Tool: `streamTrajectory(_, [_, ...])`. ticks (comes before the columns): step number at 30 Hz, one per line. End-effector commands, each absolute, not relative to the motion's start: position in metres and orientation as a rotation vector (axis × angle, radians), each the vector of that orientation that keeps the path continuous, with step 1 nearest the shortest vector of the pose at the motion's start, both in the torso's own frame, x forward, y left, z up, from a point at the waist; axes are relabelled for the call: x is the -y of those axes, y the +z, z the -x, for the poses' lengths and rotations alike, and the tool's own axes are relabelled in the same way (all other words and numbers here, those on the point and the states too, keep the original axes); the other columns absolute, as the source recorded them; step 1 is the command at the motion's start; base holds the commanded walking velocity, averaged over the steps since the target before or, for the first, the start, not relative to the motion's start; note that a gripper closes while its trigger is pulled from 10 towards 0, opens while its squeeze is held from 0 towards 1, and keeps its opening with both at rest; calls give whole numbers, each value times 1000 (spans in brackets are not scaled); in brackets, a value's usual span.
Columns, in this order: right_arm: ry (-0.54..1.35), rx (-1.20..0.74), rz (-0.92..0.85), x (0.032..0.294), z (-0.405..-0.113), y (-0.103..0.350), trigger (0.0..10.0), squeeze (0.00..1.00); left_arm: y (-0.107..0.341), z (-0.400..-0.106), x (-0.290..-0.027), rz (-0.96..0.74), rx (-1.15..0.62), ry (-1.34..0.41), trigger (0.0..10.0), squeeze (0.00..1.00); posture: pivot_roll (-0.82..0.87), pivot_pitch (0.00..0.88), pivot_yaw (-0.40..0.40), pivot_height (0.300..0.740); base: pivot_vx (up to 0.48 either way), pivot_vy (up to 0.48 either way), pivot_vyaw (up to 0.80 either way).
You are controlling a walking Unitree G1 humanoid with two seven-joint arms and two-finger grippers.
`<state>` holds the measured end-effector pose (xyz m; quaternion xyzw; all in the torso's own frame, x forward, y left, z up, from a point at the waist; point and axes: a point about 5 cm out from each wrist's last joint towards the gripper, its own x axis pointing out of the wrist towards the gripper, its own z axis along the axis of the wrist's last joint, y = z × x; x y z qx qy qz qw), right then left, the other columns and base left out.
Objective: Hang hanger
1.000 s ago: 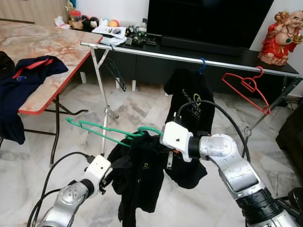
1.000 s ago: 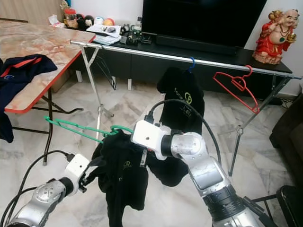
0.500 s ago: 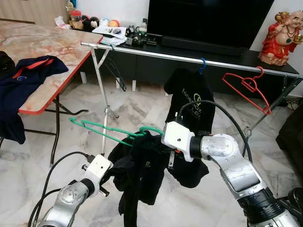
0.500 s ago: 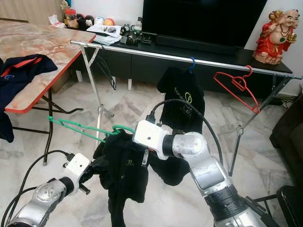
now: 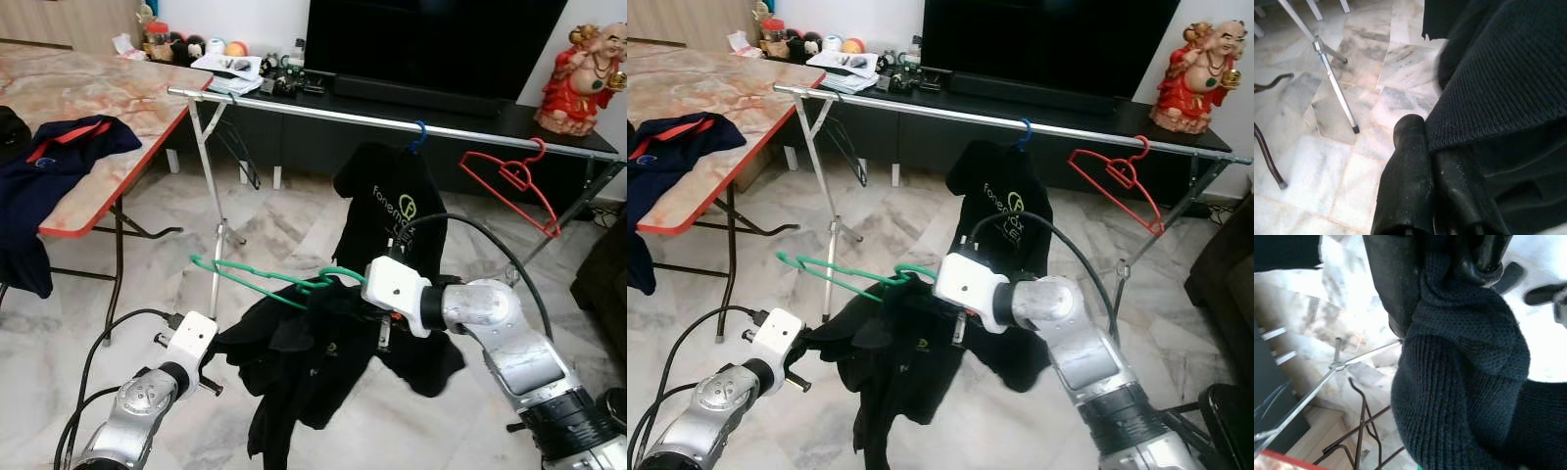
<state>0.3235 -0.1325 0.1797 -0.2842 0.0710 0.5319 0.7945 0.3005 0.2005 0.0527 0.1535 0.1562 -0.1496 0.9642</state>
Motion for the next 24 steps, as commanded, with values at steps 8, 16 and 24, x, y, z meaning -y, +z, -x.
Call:
streamTrajectory(8, [1316, -115, 254, 181, -308, 198, 0, 0, 46, -298, -205, -306, -355, -286, 0, 0, 48, 57, -101, 740, 0, 0, 0])
streamTrajectory(16, [1407, -454, 520, 223, -289, 159, 0, 0, 49, -300, -206, -312, -349, -289, 0, 0, 54, 61, -102, 740, 0, 0, 0])
streamTrajectory(24, [1202, -446, 748, 242, -309, 171, 0, 0, 47, -297, -210, -318, -360, -291, 0, 0, 51, 65, -97, 740, 0, 0, 0])
